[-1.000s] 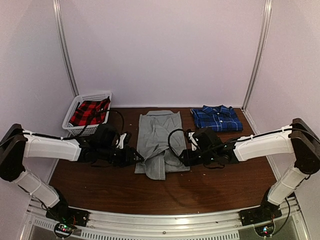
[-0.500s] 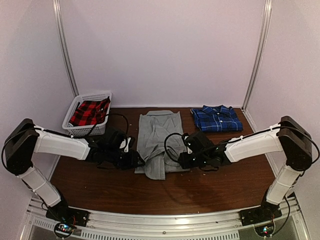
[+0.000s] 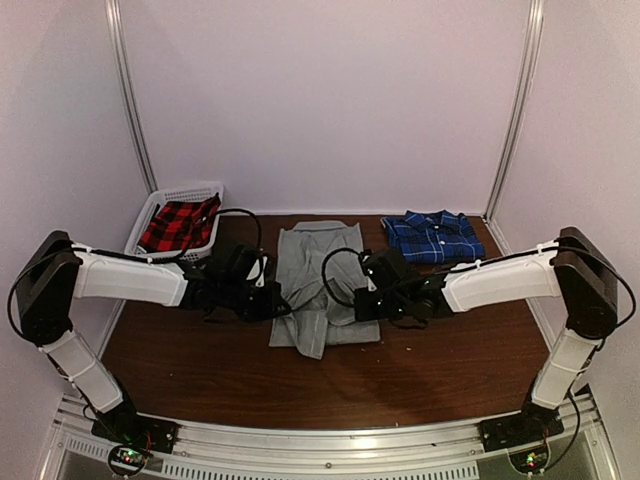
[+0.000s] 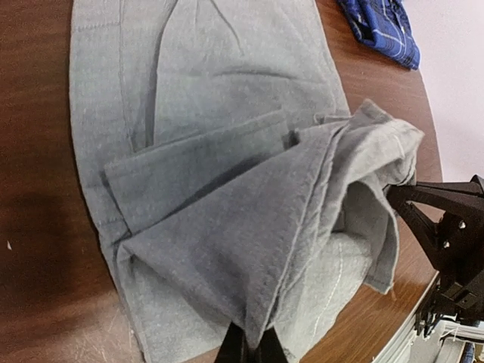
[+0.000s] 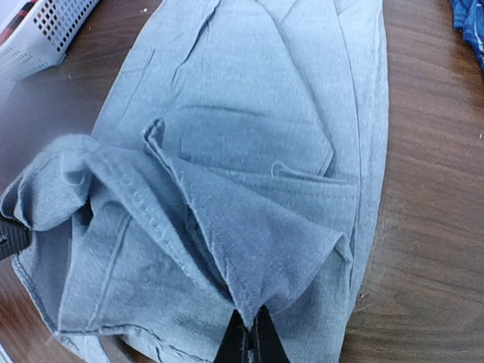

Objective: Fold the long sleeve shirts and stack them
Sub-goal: Fold the rectangle-folded shirt at the center of the board.

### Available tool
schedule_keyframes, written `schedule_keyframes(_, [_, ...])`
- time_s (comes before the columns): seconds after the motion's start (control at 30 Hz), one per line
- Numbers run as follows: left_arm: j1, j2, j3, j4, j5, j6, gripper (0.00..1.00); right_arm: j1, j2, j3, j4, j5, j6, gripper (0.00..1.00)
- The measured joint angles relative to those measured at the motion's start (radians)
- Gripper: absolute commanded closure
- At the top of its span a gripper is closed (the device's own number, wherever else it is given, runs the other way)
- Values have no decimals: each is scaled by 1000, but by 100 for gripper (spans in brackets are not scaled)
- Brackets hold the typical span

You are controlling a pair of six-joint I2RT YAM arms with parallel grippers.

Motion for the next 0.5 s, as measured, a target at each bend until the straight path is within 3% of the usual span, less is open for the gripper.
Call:
schedule_keyframes(0.23, [68, 52, 110, -9, -13, -7, 100, -81, 46, 141, -33, -2, -13, 98])
schedule_keyframes(0.33, [119, 107, 156, -2, -4, -24, 99, -128, 101, 216, -41, -16, -24, 82])
schedule_keyframes(0.4, [151, 153, 186, 4, 6, -35, 83, -156, 147, 271, -53, -30, -36, 68])
schedule_keyframes(0.5, [182, 213, 230, 5, 23, -48, 73, -182, 208, 346, -73, -42, -47, 57])
